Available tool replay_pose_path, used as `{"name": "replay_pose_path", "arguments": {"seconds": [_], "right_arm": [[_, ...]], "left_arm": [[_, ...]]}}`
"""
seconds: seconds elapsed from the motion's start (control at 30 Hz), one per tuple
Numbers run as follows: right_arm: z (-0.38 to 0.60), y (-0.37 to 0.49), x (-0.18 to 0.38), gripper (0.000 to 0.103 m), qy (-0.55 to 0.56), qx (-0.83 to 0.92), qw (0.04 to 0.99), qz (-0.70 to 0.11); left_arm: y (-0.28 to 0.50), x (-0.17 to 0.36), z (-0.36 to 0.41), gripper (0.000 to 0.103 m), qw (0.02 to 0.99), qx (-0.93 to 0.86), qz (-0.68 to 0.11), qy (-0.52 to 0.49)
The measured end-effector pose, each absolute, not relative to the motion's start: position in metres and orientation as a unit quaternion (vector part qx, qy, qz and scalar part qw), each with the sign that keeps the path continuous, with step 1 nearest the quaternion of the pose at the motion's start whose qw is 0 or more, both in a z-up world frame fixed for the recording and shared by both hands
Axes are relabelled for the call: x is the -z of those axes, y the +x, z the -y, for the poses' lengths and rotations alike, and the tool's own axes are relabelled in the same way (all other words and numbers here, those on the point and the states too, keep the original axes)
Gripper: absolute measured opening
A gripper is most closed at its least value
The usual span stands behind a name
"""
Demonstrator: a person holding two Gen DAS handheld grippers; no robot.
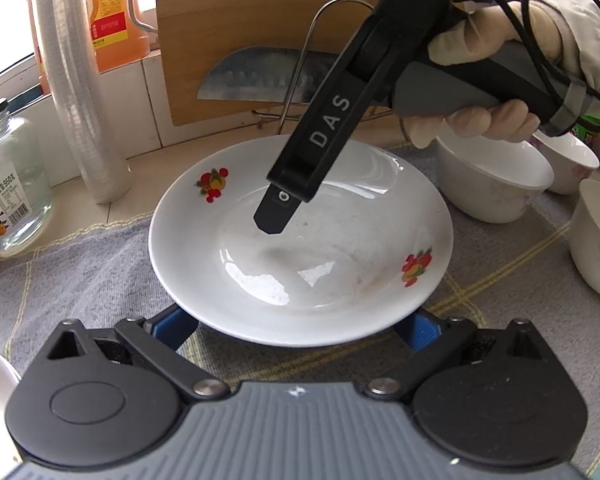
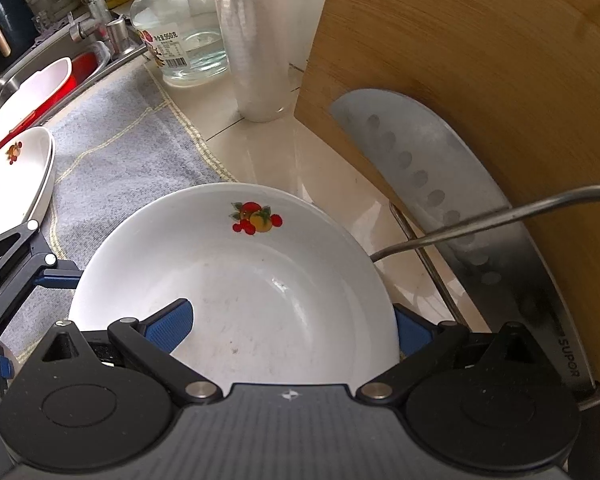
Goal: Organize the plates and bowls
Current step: 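Lift the plate with the right gripper off the mat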
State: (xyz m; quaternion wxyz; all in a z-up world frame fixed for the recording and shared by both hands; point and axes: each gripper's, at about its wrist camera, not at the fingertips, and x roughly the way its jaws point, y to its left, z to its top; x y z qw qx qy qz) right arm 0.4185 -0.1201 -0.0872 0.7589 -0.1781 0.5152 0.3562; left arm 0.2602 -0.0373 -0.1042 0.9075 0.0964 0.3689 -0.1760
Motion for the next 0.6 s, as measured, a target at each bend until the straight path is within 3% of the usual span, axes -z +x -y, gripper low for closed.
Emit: {"name": "replay_pose_path", "arguments": {"seconds": [0.6], "right_arm": [[0.1235, 0.4131, 0.0845, 0.103, -0.167, -0.374, 0.753, -0.514]], "left_arm": [[0.2608, 0.1002, 0.0344, 0.102, 0.902, 0.174, -0.379, 0.109]]}}
